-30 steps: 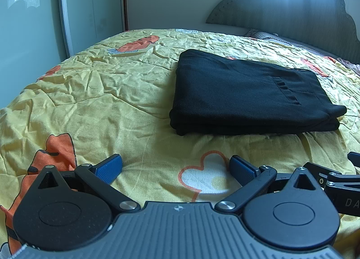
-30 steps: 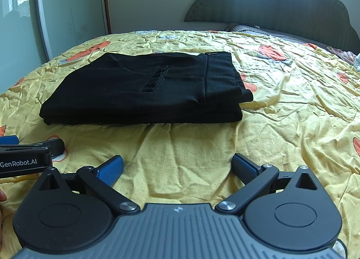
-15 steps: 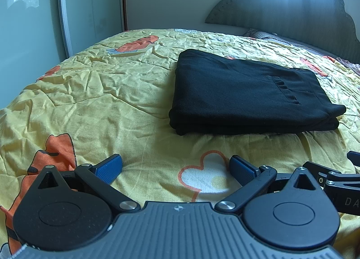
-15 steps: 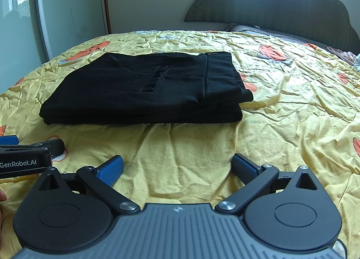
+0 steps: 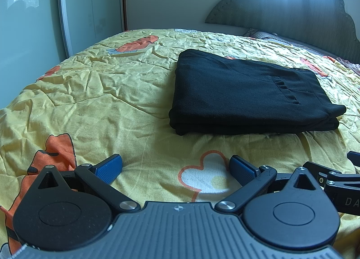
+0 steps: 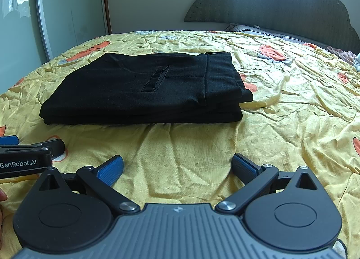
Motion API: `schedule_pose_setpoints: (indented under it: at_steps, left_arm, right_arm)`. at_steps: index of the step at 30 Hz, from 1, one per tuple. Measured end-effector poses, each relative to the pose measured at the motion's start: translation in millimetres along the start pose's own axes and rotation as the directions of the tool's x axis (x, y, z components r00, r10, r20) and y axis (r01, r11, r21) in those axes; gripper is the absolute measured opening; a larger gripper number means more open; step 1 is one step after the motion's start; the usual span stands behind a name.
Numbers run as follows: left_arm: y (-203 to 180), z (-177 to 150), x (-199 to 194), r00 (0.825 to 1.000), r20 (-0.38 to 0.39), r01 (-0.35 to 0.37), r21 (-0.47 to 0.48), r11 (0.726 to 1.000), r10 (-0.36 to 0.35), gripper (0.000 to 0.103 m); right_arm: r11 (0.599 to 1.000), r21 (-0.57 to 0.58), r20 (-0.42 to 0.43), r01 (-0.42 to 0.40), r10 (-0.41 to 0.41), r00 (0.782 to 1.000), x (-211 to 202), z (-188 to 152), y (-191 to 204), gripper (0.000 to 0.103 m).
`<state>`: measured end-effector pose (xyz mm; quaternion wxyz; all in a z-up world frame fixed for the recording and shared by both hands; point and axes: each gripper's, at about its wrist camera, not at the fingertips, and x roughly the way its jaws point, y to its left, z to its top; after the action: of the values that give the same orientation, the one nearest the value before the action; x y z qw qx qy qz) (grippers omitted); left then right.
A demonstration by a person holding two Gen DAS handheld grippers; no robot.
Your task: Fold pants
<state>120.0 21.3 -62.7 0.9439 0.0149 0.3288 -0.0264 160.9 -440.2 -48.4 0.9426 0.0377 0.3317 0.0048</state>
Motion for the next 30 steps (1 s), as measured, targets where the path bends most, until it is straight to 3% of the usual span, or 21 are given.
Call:
schedule_pose_setpoints:
  at_steps: [30]
  left_arm:
    - [-0.5, 0.5, 0.0, 1.0, 0.001, -0.003, 0.004, 1.0, 0.003, 0.103]
  right_arm:
    - [1.0, 0.005, 0.003, -0.003, 0.003, 1.0, -0.4, -0.2, -0.7, 0.103]
